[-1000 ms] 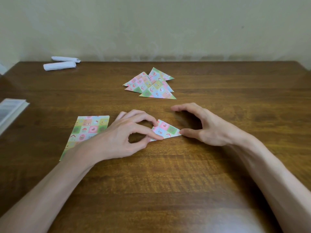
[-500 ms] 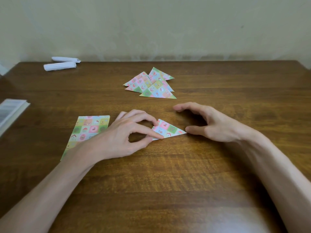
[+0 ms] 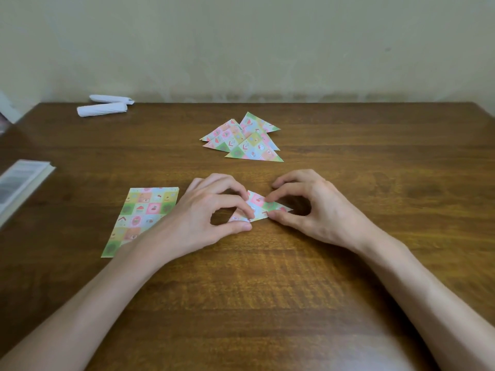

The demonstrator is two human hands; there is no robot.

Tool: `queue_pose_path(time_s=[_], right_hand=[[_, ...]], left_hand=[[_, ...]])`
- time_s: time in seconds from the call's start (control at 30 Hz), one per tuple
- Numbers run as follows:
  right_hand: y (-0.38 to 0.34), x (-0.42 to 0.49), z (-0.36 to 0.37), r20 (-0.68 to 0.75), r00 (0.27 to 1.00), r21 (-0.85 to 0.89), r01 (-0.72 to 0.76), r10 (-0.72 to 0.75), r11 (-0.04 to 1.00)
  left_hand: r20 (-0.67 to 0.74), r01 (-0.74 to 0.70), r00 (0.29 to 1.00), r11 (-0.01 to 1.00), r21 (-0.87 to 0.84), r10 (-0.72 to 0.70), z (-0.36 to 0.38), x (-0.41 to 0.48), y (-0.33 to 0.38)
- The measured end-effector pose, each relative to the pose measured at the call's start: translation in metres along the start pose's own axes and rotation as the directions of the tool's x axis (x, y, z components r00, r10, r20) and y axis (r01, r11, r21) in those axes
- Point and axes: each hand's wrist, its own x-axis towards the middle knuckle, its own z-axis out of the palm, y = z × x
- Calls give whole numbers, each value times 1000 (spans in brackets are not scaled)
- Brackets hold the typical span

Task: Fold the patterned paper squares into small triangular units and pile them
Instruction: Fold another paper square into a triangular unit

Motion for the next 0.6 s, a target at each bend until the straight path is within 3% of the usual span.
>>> queue_pose_path(time_s=[0.07, 0.23, 0.37, 0.5, 0.6], right_hand=[[-2, 0, 1, -14, 999, 38, -42, 42, 998], [-6, -1, 9, -36, 998, -82, -52, 50, 995], [-10, -1, 11, -45, 997, -24, -69, 68, 997], [-13, -1, 9, -62, 989, 150, -122, 132, 981], [-18, 1, 6, -43, 985, 486, -127, 169, 864]], left_hand=[[-6, -3, 1000, 1000, -2, 3, 0, 0, -1], [-24, -26, 999, 1000, 2, 27, 2, 1, -4], [-64, 5, 998, 1000, 10, -4, 0, 1, -3], [-111, 97, 989, 995, 10, -95, -5, 1, 1], [-130, 162, 978, 986, -28, -164, -6, 1, 5]])
